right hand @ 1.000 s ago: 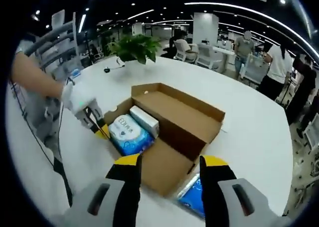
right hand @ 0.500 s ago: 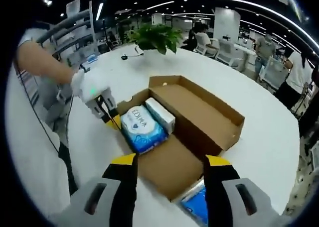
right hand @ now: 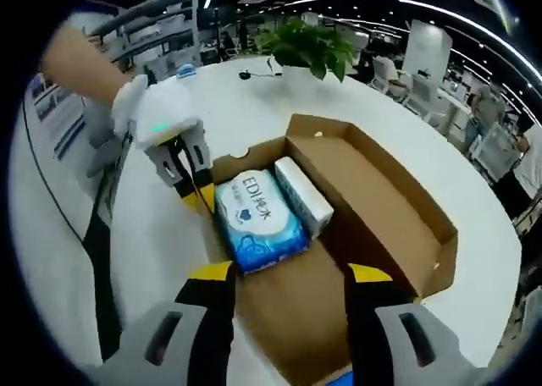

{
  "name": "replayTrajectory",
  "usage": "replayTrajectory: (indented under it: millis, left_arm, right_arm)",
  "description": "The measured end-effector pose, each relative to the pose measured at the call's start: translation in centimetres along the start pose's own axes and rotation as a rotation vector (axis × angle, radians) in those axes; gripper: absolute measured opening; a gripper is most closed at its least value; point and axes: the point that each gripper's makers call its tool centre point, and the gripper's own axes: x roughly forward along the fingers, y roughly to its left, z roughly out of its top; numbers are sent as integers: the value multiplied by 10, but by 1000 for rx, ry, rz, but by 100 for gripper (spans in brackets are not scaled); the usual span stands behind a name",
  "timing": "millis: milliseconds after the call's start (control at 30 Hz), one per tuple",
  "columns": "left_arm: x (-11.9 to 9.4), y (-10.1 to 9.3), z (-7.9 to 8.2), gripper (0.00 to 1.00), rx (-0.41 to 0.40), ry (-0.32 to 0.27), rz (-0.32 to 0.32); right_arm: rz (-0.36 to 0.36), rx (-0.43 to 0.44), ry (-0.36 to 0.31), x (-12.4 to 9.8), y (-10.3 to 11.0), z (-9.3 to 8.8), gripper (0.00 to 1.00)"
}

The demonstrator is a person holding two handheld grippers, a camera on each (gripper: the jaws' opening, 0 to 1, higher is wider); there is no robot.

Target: Operate the shoe box by opening the lid, removing the specified soft item, and placing it in the target area until the item is outside and the box remains undamaged.

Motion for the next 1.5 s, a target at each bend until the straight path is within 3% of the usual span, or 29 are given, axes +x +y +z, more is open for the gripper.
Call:
replayTrajectory:
  millis: [33,67,200,300,400,600,833,1133,1267,1500]
  left_arm:
    - [0,0,0,0,1,0,-1]
    - [0,0,0,0,-1,0,0]
    - [0,0,1,0,-1,0,0]
    - [0,0,0,0,0,0,0]
    - [1,0,0,0,0,1,3]
    - [1,0,0,0,1,1,3]
    - [1,0,1,0,9,-3,3]
    - [1,0,2,0,8,-2,7]
    - [2,0,2,0,9,-2,7]
    - [2,0,2,0,13,-3,8]
  right_arm:
    - [28,66,-42,3,7,3,51]
    - [34,74,-46,3,9,3,51]
    - [35,35,-25,5,9,2,51]
    - [18,22,-45,3,2,11,50]
    - [-31,-27,-54,2,-9,17,40]
    - [-51,-92,-64,4,-23,38,39]
    - [-17,-241,-34,27,-21,49,33]
    - [-25,-303,-6,56,-20,65,30]
    - [15,-327,6,71,-13,64,29]
    - [18,-375,37,88,-13,63,28]
